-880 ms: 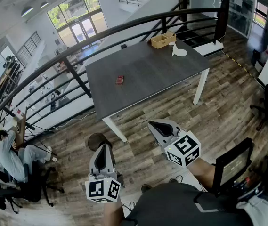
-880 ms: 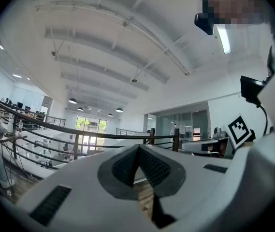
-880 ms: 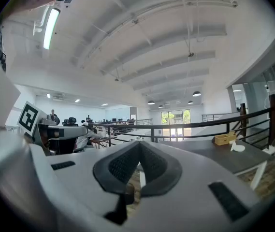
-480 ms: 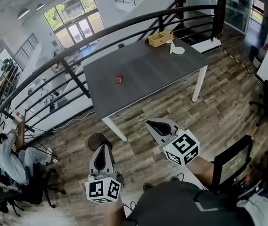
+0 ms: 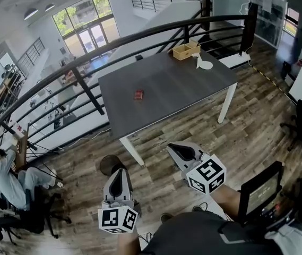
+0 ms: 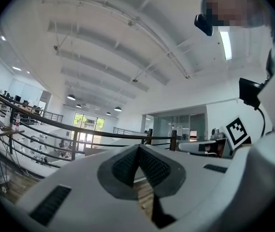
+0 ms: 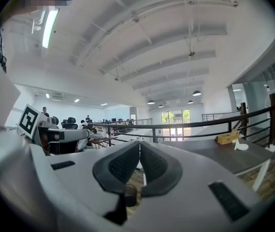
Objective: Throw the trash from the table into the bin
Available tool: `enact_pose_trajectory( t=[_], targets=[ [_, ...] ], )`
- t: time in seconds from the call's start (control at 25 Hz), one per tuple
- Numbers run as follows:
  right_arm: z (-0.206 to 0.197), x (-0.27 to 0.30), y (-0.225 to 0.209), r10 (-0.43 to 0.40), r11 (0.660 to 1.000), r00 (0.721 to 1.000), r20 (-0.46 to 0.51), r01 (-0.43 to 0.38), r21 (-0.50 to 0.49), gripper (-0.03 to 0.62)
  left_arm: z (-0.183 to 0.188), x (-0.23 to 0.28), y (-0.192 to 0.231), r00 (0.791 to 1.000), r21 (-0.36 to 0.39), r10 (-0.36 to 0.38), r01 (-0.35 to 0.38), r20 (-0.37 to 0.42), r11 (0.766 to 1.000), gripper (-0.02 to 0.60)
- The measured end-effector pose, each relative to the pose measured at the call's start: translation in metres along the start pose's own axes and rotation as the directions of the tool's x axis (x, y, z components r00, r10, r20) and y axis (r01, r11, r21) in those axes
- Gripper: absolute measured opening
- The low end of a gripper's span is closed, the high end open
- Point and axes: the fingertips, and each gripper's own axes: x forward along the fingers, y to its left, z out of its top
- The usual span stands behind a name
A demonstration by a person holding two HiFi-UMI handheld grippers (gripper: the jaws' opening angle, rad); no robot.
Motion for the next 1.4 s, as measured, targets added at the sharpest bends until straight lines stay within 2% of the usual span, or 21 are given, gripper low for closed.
enact_pose_trajectory(
  t=[0.28, 0.48, 0.76, 1.04, 1.24, 1.4],
  targets=[
    [0.004, 0.017, 0.019, -0.048, 0.999, 0.999, -0.008, 0.048, -0.014, 0.012, 0.003, -0.002, 0.03, 0.999, -0.027, -0.036, 0.036, 0.004, 0.999, 0.009],
    [-0.001, 0.03, 0.025, -0.081, 0.997, 0.997, -0.013, 0.081, 0.0, 0.012, -0.002, 0.001, 0.05, 0.997, -0.016, -0.071, 0.071, -0.003, 0.997, 0.009],
    [-0.001, 0.062, 0.02, -0.063, 0.998, 0.998, -0.017, 0.063, -0.004, 0.012, -0.003, 0.017, 0.074, 0.999, -0.023, -0.045, 0.045, -0.005, 0.999, 0.009],
    [0.007, 0.101, -0.013, -0.032, 0.999, 0.999, 0.002, 0.032, 0.007, 0.012, 0.006, 0.056, 0.09, 1.0, 0.003, 0.0, 0.0, -0.008, 1.0, 0.009],
    [0.014, 0.129, -0.049, -0.017, 1.0, 1.0, 0.007, 0.017, 0.023, 0.012, 0.018, 0.095, 0.093, 1.0, -0.001, 0.004, -0.004, 0.02, 1.0, 0.009],
    [0.02, 0.15, -0.08, 0.0, 1.0, 1.0, 0.012, 0.0, 0.024, 0.012, 0.02, 0.125, 0.092, 1.0, 0.022, 0.021, -0.021, 0.01, 1.0, 0.009]
  ],
)
